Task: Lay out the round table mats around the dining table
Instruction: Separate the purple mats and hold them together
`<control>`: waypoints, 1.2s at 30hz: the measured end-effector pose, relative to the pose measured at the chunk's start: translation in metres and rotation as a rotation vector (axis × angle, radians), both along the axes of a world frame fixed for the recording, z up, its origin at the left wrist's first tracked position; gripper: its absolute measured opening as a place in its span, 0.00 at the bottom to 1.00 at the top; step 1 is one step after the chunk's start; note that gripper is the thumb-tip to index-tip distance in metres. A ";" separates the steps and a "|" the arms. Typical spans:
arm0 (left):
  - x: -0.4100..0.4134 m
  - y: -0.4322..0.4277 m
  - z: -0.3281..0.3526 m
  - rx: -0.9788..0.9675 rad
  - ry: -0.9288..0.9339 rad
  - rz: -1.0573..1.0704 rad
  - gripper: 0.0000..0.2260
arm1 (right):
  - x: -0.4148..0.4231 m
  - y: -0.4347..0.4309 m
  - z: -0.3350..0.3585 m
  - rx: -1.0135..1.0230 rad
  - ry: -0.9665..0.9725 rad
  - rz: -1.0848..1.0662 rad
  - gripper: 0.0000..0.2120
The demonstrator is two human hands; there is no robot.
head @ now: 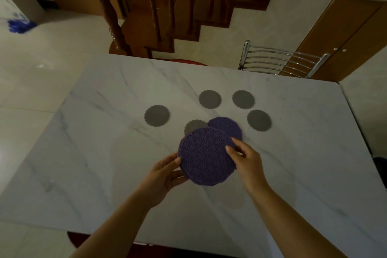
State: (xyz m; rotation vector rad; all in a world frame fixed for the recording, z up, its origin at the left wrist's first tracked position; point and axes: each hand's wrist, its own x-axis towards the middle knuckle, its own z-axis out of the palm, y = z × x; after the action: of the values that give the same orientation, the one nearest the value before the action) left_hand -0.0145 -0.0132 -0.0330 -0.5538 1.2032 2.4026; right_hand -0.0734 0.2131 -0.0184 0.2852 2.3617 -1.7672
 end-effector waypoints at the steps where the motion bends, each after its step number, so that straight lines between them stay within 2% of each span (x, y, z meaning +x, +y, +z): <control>1: 0.000 0.001 0.001 -0.009 0.001 -0.008 0.15 | 0.002 0.000 0.000 0.019 0.006 -0.003 0.17; 10: -0.003 0.004 -0.001 -0.127 0.002 -0.030 0.16 | 0.004 0.002 0.001 0.091 0.027 0.035 0.19; 15: -0.003 -0.003 -0.008 -0.116 0.006 0.024 0.14 | -0.013 0.008 -0.011 -0.012 -0.123 0.069 0.18; 19: -0.004 -0.013 -0.013 -0.116 0.003 0.068 0.14 | -0.048 0.017 -0.034 0.264 -0.128 0.096 0.21; 24: -0.006 -0.027 -0.018 -0.112 -0.025 0.136 0.14 | -0.076 0.015 -0.061 0.598 -0.149 0.347 0.30; 29: -0.007 -0.038 -0.023 -0.119 -0.070 0.180 0.12 | -0.084 0.000 -0.077 0.857 -0.173 0.636 0.44; 33: -0.009 -0.042 -0.025 -0.120 -0.100 0.209 0.12 | -0.081 -0.006 -0.085 0.958 -0.109 0.675 0.45; 36: -0.011 -0.044 -0.027 -0.114 -0.107 0.221 0.13 | -0.077 -0.008 -0.087 0.917 -0.057 0.630 0.43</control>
State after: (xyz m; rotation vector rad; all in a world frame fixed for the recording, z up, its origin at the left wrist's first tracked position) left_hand -0.0251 -0.0576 -0.0603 -0.8814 1.2984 2.4563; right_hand -0.1500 0.2051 -0.1055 -0.2780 2.6331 -0.3563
